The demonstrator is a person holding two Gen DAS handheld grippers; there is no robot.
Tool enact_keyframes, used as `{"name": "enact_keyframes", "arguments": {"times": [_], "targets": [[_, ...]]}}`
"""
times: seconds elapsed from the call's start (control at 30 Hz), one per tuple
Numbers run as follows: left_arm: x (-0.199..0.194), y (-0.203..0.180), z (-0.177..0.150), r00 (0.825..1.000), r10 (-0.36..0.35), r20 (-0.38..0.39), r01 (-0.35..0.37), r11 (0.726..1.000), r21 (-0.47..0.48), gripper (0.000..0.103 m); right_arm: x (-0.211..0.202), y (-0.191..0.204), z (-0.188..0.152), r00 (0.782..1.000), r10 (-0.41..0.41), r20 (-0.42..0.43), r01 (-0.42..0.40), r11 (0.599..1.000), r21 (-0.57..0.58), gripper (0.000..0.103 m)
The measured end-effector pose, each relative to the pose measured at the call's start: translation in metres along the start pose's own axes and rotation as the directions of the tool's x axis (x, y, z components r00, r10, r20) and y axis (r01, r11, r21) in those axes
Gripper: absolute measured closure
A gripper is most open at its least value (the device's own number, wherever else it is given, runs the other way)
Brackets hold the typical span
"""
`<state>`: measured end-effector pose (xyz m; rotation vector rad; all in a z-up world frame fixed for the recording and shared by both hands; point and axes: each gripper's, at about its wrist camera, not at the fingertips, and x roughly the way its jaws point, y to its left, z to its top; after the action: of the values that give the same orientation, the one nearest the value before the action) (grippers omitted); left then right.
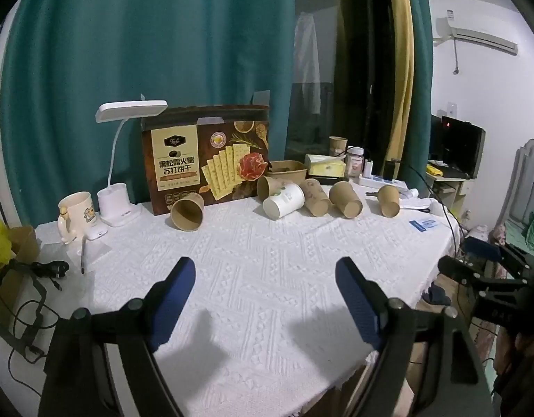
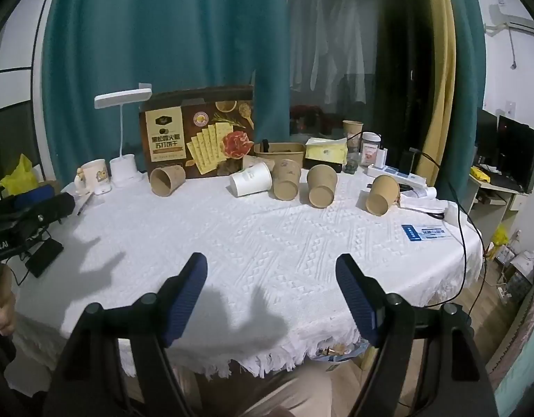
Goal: Flip cup upright
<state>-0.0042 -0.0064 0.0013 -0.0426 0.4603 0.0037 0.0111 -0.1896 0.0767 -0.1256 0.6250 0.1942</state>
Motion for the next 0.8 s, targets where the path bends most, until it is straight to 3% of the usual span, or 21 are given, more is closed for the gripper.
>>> {"name": "enact_keyframes", "arguments": {"times": [0.8], "targets": [[-0.0070,-0.0072,0.0053,1.000,-0.011,0.000,0.011,1.000,-0.004,0.020,-0.0022,0.0002,0.0018,1.000,0.005,0.002,-0.005,1.000,-0.002,0.029]]}}
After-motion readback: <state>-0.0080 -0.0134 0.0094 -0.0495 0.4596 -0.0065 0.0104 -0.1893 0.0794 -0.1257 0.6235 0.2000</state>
